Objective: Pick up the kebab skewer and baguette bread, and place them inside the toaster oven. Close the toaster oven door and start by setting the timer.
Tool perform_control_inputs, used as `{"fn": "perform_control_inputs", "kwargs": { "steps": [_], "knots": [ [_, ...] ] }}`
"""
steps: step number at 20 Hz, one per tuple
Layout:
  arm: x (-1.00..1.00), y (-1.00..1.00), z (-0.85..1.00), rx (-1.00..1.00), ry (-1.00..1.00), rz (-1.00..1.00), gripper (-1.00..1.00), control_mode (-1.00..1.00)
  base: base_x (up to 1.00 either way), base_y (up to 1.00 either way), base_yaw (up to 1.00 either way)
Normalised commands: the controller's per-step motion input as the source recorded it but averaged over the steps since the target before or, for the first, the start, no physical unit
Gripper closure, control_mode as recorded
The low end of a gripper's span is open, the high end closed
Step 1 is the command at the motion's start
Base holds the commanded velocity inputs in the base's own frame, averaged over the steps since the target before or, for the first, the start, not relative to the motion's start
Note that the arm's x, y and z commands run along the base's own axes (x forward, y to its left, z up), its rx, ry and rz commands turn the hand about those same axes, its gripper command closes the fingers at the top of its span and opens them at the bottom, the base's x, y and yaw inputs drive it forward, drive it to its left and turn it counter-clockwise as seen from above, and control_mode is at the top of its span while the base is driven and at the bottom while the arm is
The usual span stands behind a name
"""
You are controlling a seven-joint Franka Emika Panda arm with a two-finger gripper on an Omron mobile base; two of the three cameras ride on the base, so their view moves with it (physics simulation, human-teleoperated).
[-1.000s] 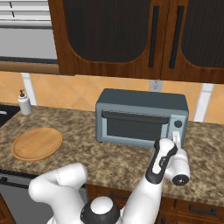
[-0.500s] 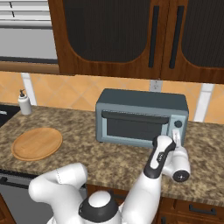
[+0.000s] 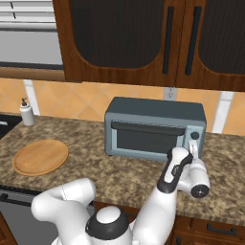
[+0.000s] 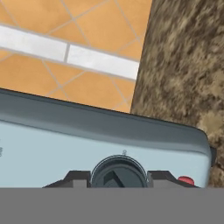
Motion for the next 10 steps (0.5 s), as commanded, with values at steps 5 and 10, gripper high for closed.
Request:
{"fn": "perform_control_inputs", "kwargs": {
  "steps": [5,10],
  "knots": [
    [0.16,0.21,0.0,0.03,0.0,0.0,1.0,-1.0,0.0,0.0,0.0],
    [0.25,0.22,0.08,0.07,0.01,0.0,1.0,-1.0,0.0,0.0,0.0]
  ]
}}
